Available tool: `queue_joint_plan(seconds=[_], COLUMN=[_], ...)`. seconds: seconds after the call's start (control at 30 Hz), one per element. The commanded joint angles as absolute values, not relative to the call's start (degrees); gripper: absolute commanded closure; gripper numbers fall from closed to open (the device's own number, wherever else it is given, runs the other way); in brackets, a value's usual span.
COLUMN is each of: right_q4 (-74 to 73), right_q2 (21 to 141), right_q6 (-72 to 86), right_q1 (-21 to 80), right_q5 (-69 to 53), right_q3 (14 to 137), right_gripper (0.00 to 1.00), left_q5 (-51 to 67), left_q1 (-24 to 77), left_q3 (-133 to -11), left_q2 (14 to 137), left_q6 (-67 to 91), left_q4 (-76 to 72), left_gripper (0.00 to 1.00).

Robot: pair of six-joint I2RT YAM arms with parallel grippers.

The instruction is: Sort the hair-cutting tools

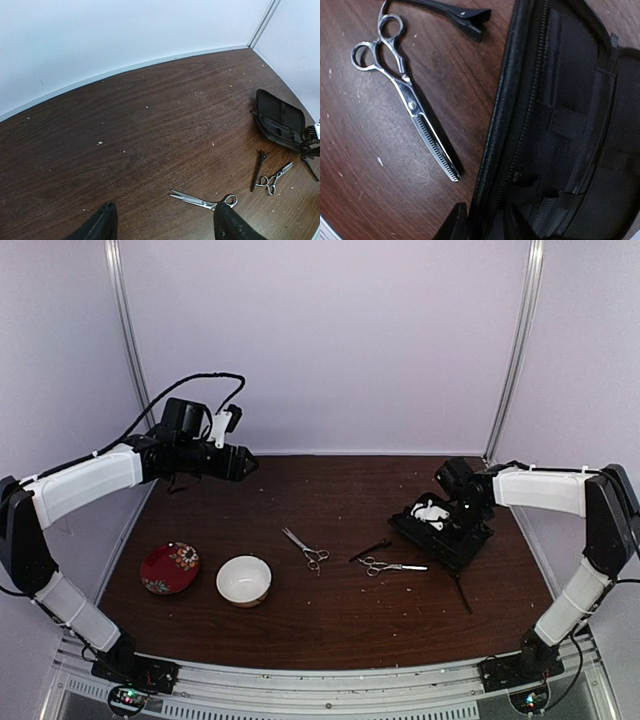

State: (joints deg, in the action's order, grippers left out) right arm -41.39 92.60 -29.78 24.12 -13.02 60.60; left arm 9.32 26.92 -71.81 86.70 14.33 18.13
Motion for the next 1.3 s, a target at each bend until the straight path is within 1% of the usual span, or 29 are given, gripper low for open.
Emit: queue_joint_plan(seconds=[0.0, 0.07, 0.13, 0.27, 0.4, 0.47, 0.6, 0.77, 0.87, 1.0, 1.27], right_q4=[-42.66, -42.47, -42.28, -42.65, -42.97, -43.13, -44.71, -49.64, -52.98, -57.83, -51.71], right_q2=[92.55, 92.00, 90.47, 83.92, 77.34, 73.73, 67.26, 61.20, 61.02, 65.51, 70.38], right_q6=[-28.74, -28.49, -28.27, -28.82, -29.07, -29.83, -31.99, -35.08, -37.11, -38.06, -35.07], right_q1=[24.01, 23.76, 23.44, 23.54, 23.98, 25.00, 29.72, 37.36, 42.87, 48.51, 55.27], right_q5=[-11.76, -10.73, -9.28, -5.95, -3.28, -3.41, -5.98, -14.02, -17.76, -18.91, -16.50], right_q3=[61.37, 61.26, 61.32, 61.39, 61.58, 61.08, 59.14, 57.68, 57.59, 60.30, 58.70], right_gripper=[0.82, 0.93, 1.00, 1.00, 1.00, 1.00, 1.00, 1.00, 1.00, 1.00, 1.00], left_q5=[10.90, 11.07, 10.95, 9.95, 4.60, 3.84, 4.38, 2.80, 1.34, -1.14, 0.44], left_q1=[27.46, 27.64, 27.77, 27.86, 27.86, 27.86, 27.86, 27.86, 27.86, 27.78, 27.77], left_q3=[-73.82, -73.83, -73.89, -74.51, -77.03, -76.95, -76.90, -77.07, -77.00, -77.32, -77.68], left_q2=[87.67, 87.90, 88.21, 88.78, 88.85, 88.40, 88.56, 88.94, 89.00, 90.40, 91.02], left_q6=[14.94, 14.94, 14.67, 13.55, 11.14, 10.60, 10.38, 9.36, 8.22, 5.73, 6.17], left_q4=[17.75, 17.75, 17.84, 18.93, 23.07, 23.19, 23.16, 23.20, 23.20, 23.21, 23.73], left_gripper=[0.31, 0.31, 0.31, 0.31, 0.31, 0.30, 0.30, 0.30, 0.30, 0.30, 0.30])
